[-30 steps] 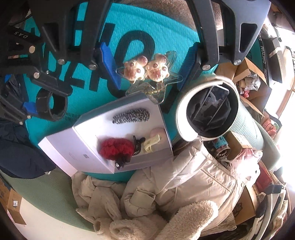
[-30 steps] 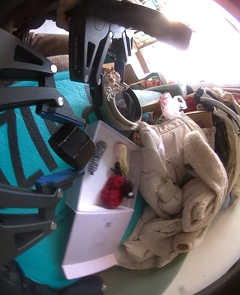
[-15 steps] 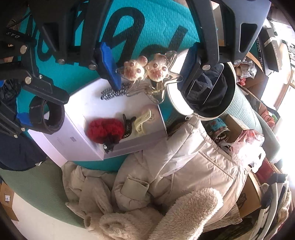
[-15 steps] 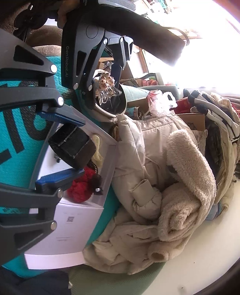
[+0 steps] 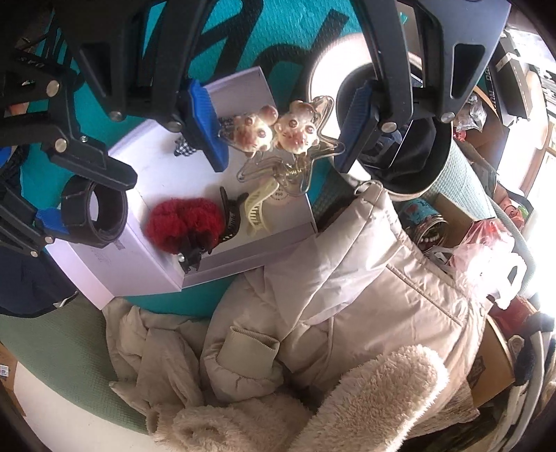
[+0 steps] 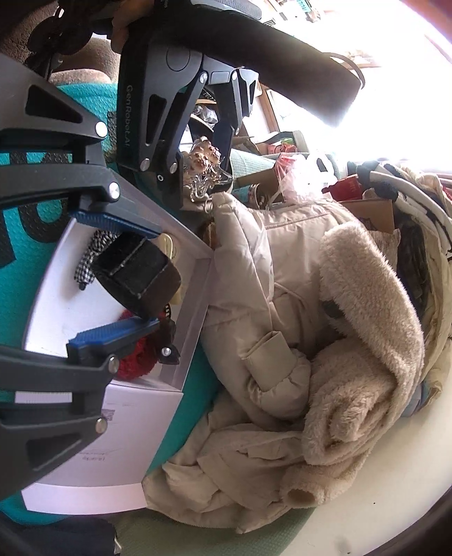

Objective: Organize objects
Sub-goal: 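Lift and carry the black hair tie and star clip over the white box, then lower the black hair tie and star clip into the box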

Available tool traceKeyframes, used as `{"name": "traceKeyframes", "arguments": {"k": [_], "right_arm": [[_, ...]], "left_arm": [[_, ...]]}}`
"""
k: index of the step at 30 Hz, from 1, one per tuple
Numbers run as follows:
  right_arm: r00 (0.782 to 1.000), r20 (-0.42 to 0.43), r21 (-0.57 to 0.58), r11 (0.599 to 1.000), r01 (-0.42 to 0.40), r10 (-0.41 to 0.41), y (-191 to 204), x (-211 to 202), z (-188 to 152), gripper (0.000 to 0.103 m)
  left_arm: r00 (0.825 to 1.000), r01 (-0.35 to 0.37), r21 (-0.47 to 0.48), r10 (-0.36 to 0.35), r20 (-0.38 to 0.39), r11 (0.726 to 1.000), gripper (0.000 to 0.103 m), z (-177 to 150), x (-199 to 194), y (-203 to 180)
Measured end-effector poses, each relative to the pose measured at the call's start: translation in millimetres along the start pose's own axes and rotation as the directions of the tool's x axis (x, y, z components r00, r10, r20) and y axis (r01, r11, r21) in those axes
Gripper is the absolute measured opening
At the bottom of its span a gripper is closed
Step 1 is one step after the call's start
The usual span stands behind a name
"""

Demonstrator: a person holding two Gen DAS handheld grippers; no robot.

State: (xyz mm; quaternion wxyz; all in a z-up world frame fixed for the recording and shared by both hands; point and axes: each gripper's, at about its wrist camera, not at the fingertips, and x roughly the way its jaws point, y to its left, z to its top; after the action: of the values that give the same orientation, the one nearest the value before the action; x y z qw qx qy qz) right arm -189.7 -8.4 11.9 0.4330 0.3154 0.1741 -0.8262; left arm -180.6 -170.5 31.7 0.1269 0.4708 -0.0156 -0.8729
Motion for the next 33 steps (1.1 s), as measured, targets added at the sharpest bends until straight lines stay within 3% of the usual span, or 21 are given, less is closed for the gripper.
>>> {"name": "traceKeyframes", "arguments": {"k": [17, 33], "right_arm": [[0.995, -0.097, 0.049, 0.999, -0.007, 0.012, -32.7, 64.5, -15.6, 0.047], [0.982, -0.185, 0.102, 0.994, -0.030, 0.048, -47.9, 102.4, -43.5, 0.047]], "left_arm": [[0.993, 0.074, 0.007, -0.073, -0.092, 0.997, 0.062, 6.2, 78.5, -7.9], [0.987, 0.083, 0.067, -0.072, -0.144, 0.994, 0.062, -4.8, 116.9, -31.3]]}}
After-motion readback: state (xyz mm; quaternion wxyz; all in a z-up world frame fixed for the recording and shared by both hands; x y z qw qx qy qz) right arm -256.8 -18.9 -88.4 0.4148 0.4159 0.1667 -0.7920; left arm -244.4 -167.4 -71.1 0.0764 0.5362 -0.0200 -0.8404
